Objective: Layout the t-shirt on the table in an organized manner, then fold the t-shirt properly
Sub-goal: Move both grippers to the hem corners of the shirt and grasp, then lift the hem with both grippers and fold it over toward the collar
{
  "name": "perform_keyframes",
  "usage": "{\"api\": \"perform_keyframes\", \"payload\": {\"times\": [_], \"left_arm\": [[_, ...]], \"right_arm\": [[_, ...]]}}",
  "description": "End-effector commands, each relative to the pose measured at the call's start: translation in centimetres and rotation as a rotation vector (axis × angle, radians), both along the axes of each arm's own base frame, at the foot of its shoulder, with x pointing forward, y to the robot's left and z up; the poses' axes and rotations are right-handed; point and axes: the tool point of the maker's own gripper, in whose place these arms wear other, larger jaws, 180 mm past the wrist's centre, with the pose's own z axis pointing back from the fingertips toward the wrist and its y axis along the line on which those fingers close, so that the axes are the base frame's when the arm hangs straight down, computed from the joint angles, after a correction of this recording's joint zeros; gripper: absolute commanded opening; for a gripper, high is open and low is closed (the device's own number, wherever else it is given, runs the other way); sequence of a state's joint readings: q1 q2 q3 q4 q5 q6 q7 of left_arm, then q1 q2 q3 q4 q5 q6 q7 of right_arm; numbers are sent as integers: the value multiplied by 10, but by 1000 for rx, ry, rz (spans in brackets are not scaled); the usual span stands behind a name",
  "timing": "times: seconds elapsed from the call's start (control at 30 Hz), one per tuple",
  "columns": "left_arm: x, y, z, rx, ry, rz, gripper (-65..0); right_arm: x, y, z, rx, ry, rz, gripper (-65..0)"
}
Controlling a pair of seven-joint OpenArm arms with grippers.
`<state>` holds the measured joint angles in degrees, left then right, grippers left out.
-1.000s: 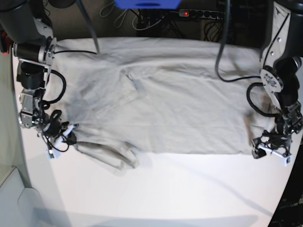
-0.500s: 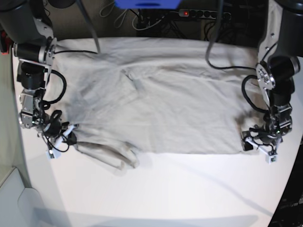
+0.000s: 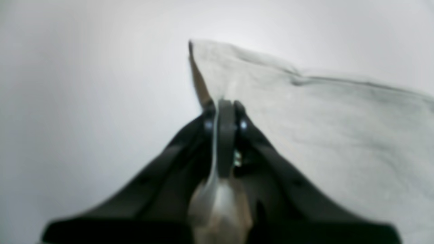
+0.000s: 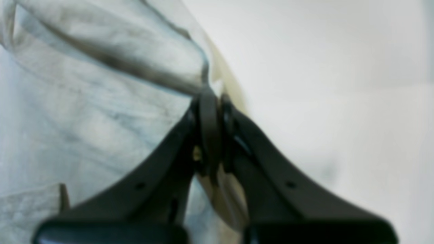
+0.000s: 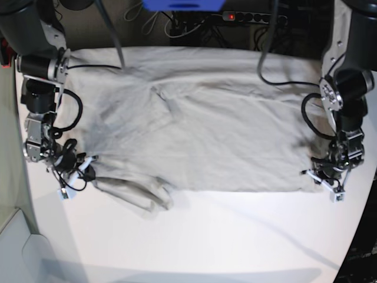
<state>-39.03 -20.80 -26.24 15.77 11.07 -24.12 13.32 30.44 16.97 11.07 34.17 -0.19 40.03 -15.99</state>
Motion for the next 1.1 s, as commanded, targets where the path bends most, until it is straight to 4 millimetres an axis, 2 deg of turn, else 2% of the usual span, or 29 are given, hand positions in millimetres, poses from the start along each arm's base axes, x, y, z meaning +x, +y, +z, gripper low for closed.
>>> {"api": "perform_keyframes", "payload": {"times": [0.0, 0.07, 0.3, 0.53, 0.63, 0.77, 0.97, 1.07], "left_arm": [[-4, -1, -1, 11, 26, -35, -650], [-11, 1, -7, 27, 54, -50, -650], [-4, 18, 22, 112, 32, -53, -650], [2, 44, 72, 93, -85, 46, -650], [7, 46, 92, 79, -114, 60, -650], [9, 48, 117, 66, -146, 72, -650], [10, 44, 126, 31, -157, 72, -650], [7, 40, 129, -12, -169, 75, -650]], "right_arm": [[5, -7, 7, -31, -1, 5, -650], [5, -7, 7, -32, -1, 5, -650], [9, -8, 11, -33, -11, 3, -650], [31, -14, 51, -72, -123, 7, -650], [36, -22, 62, -82, -151, -2, -650], [41, -43, 77, -58, -188, -75, -650], [42, -51, 81, -52, -200, -97, -650], [40, -63, 100, -76, -264, -125, -650]]}}
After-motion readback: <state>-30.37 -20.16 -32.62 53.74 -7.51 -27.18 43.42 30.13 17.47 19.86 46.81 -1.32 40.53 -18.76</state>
